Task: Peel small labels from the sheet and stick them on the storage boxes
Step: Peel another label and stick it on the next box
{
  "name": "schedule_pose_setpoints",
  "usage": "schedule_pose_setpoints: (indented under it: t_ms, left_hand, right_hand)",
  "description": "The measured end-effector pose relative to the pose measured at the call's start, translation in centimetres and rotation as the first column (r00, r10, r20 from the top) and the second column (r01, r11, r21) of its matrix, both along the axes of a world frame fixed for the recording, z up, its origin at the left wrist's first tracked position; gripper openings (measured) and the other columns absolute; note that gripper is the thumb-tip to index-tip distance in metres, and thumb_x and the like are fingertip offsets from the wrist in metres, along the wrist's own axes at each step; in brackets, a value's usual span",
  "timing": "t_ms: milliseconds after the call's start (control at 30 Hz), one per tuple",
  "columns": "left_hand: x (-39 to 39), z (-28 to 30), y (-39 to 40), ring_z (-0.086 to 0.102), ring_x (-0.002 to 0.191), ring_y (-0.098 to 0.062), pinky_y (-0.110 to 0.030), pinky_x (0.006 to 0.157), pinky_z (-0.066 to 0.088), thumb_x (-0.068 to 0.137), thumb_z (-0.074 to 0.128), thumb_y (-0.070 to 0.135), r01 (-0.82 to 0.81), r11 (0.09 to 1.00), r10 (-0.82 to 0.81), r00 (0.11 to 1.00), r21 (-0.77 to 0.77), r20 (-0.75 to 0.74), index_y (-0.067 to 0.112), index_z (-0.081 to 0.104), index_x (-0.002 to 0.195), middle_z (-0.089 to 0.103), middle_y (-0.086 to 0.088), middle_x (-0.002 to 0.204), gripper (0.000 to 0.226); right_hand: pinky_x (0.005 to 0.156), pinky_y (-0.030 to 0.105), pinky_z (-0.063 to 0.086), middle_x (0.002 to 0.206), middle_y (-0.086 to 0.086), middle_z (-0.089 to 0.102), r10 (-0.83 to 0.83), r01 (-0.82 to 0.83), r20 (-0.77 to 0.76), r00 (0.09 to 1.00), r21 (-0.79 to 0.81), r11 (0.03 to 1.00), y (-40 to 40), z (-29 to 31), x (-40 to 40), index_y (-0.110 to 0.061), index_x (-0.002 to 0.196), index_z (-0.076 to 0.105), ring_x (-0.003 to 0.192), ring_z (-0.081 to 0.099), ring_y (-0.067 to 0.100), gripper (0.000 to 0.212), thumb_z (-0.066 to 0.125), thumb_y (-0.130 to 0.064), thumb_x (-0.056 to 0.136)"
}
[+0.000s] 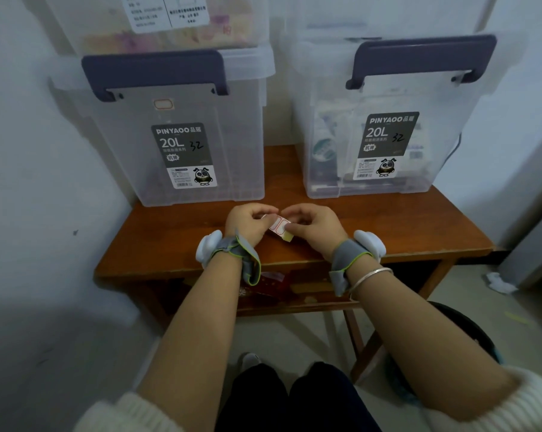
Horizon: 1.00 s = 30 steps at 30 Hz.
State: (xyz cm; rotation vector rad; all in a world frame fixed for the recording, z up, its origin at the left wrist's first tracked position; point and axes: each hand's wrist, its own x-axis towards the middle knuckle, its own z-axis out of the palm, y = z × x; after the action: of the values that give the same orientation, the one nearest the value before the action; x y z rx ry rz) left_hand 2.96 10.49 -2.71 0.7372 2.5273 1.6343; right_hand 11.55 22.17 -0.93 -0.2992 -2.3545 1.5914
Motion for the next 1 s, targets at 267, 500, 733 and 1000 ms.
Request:
schedule_pose_setpoints:
  t_ms: [267, 500, 733, 1000]
  left_hand:
    - [0.3, 0.2, 0.1, 0.059, 0.082, -0.020, -0.018, 0.062, 0.041, 0.085, 0.057, 0.006, -0.007, 0.999, 0.007, 1.000, -0.045, -0.007, 0.006, 0.071, 0.098, 0.068, -0.013, 0.087, 0.019]
    - [0.7, 0.4, 0.2, 0.064, 0.090, -0.034, -0.026, 0.069, 0.040, 0.085, 0.057, 0.006, 0.008, 0.994, -0.010, 1.000, -0.110, -0.025, 0.005, 0.072, 0.096, 0.071, -0.021, 0.094, 0.019]
    - [0.9, 0.6, 0.2, 0.064, 0.091, -0.032, -0.026, 0.073, 0.043, 0.085, 0.057, 0.006, -0.003, 0.992, -0.001, 0.999, -0.130, -0.032, 0.005, 0.072, 0.097, 0.071, -0.020, 0.096, 0.019]
    - [1.2, 0.8, 0.1, 0.059, 0.083, -0.019, -0.022, 0.072, 0.040, 0.086, 0.055, 0.006, -0.003, 0.986, -0.004, 0.999, -0.166, -0.043, 0.006, 0.071, 0.098, 0.072, -0.017, 0.098, 0.020]
  right_hand:
    - [0.082, 0.021, 0.041, 0.100, 0.006, 0.062, 0.023, -0.025, 0.020, 1.000, 0.125, 0.992, 0.0, 0.0, 0.3, -0.009, 0.106, 0.065, 0.088, 0.053, 0.010, 0.026, 0.057, -0.003, 0.082]
    - [0.081, 0.025, 0.042, 0.105, 0.014, 0.066, -0.006, 0.002, 0.022, 1.000, 0.168, 0.986, -0.2, -0.2, 0.2, -0.010, 0.106, 0.064, 0.089, 0.053, 0.013, 0.025, 0.056, -0.004, 0.083]
    - [0.073, 0.022, 0.040, 0.099, 0.013, 0.066, 0.001, -0.004, 0.017, 1.000, 0.171, 0.985, -0.2, -0.1, 0.4, -0.008, 0.102, 0.065, 0.084, 0.053, 0.012, 0.022, 0.055, -0.004, 0.082]
    - [0.075, 0.023, 0.040, 0.093, 0.012, 0.067, 0.008, -0.014, 0.021, 1.000, 0.270, 0.963, -0.3, -0.1, 0.5, -0.009, 0.097, 0.067, 0.081, 0.052, 0.013, 0.020, 0.055, -0.004, 0.082]
